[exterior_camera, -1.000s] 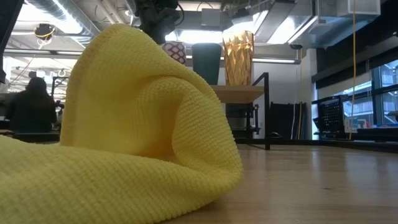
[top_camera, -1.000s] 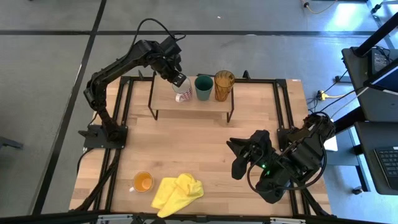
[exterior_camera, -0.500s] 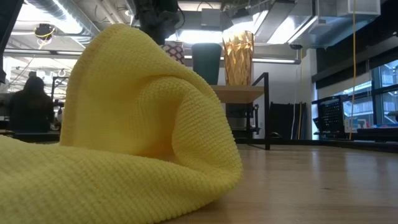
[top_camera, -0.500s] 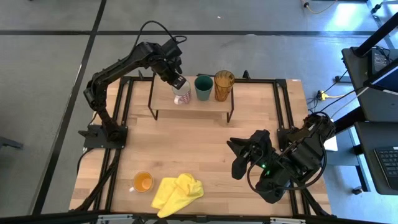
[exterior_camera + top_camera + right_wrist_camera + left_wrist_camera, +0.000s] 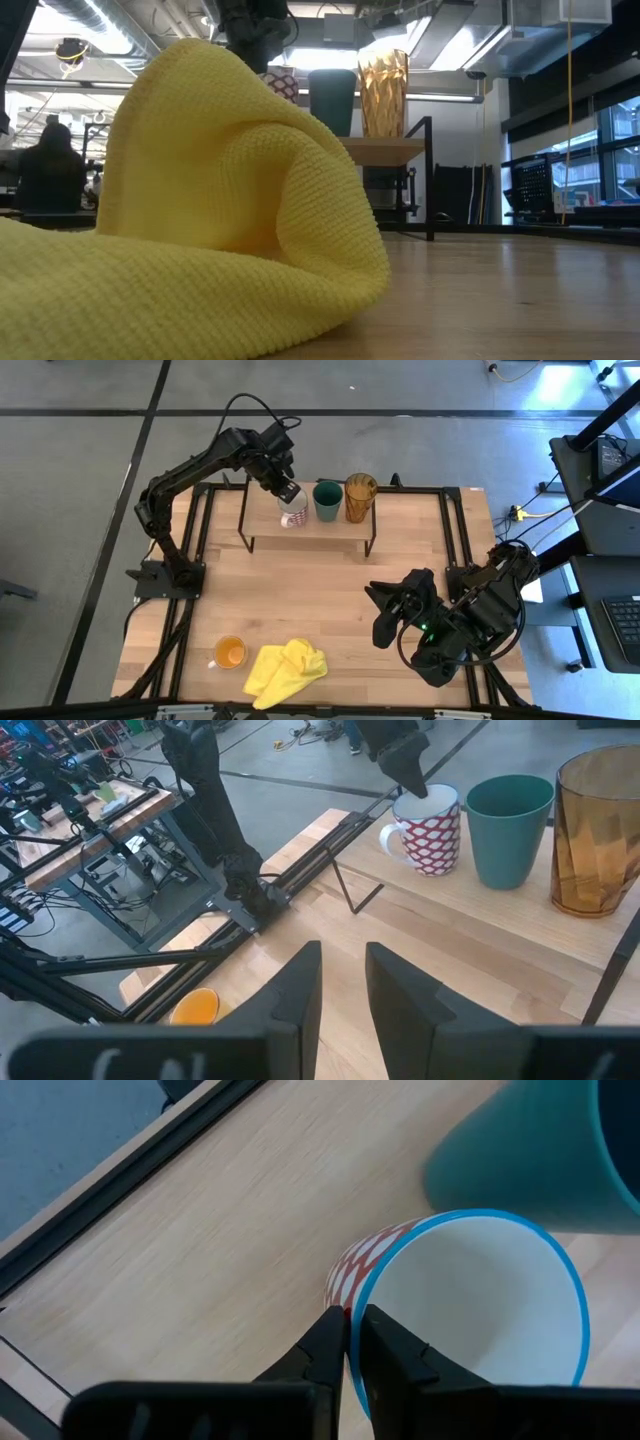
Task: Stack small to large cups/mugs on shelf
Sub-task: Put the red patterned mug on the shelf
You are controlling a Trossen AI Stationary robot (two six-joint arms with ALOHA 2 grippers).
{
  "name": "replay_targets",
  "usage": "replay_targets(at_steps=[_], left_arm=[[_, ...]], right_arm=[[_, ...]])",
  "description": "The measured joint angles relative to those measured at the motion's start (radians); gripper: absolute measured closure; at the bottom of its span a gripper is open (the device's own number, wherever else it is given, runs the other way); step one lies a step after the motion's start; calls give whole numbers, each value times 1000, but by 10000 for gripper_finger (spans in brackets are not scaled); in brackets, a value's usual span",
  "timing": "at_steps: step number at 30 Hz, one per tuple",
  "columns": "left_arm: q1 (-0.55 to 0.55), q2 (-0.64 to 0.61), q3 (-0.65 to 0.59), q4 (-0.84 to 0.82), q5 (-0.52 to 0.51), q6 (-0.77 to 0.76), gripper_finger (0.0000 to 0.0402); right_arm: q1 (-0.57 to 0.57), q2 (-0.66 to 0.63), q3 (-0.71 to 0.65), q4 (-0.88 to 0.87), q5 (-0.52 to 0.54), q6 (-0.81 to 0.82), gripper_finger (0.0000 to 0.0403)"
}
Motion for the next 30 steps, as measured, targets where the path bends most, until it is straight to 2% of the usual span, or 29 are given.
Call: replay_targets(at_steps=[9,30], left_arm=[[0,0,2,47,-5,-2,376],[4,-32,3,41,-27,15,376]], right_arm=[[0,0,0,0,0,0,320],[0,0,0,-1,-3,0,320]])
